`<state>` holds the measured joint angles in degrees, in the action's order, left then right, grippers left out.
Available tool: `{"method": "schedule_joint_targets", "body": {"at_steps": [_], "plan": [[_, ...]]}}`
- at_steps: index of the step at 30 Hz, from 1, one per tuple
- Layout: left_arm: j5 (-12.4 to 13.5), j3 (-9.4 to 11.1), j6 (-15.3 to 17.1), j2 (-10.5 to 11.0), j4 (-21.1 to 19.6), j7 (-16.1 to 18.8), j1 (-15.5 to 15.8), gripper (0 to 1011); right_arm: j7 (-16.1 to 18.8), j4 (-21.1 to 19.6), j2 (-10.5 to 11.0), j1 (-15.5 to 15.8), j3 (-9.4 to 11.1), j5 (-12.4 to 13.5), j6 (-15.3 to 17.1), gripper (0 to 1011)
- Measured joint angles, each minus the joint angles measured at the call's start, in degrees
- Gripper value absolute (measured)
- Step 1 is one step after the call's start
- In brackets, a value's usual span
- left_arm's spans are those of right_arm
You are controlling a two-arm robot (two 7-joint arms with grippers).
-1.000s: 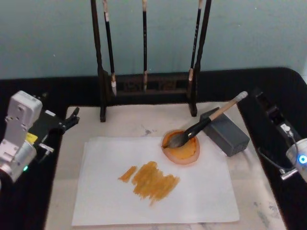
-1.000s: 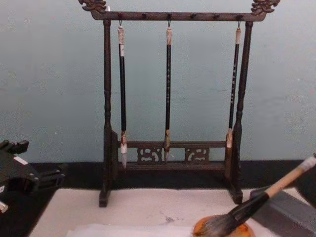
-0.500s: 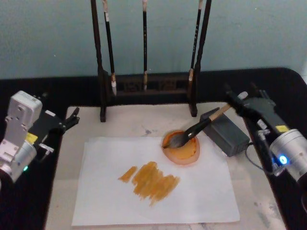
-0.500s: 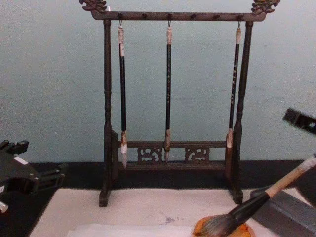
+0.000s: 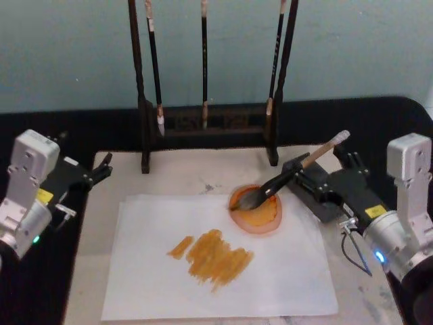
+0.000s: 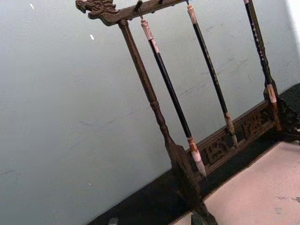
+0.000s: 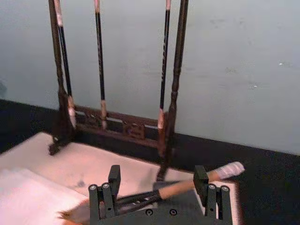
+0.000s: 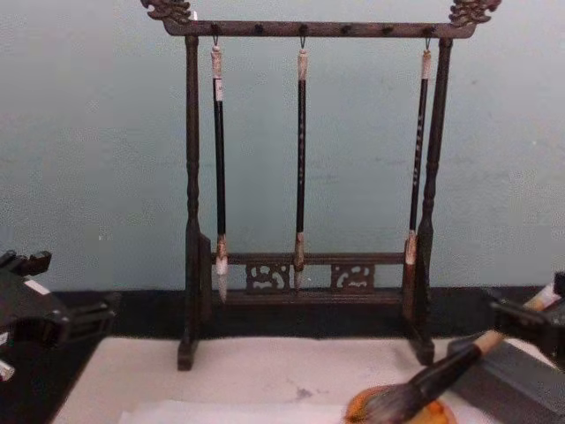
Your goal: Pick up the brush from the inkstone, write on the paper, then place the brush back to its original position.
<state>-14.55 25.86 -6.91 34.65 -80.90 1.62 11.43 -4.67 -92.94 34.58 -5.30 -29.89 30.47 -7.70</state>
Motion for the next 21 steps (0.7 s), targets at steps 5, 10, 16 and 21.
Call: {"method": "schedule_joint_targets", "body": {"at_steps": [5, 10, 16, 21], "plan": [[0.0, 0.0, 0.0, 0.0, 0.0, 0.0, 0.0, 1010, -2.37, 1.85, -0.95, 0.61, -0.57, -4.61, -1.05, 1000], [0.0, 0.0, 0.0, 0.0, 0.0, 0.0, 0.0, 1010, -2.64, 3.31, -2.11, 1.09, -0.53, -5.53, -1.79, 1000], [0.0, 0.0, 0.0, 0.0, 0.0, 0.0, 0.0, 1010, -2.16, 4.93, -3.46, 1.29, 0.1, -5.57, -2.4, 1000], [0.0, 0.0, 0.0, 0.0, 0.0, 0.0, 0.0, 1010, -2.15, 5.48, -4.19, 1.65, 0.89, -6.52, -3.45, 1000]]}}
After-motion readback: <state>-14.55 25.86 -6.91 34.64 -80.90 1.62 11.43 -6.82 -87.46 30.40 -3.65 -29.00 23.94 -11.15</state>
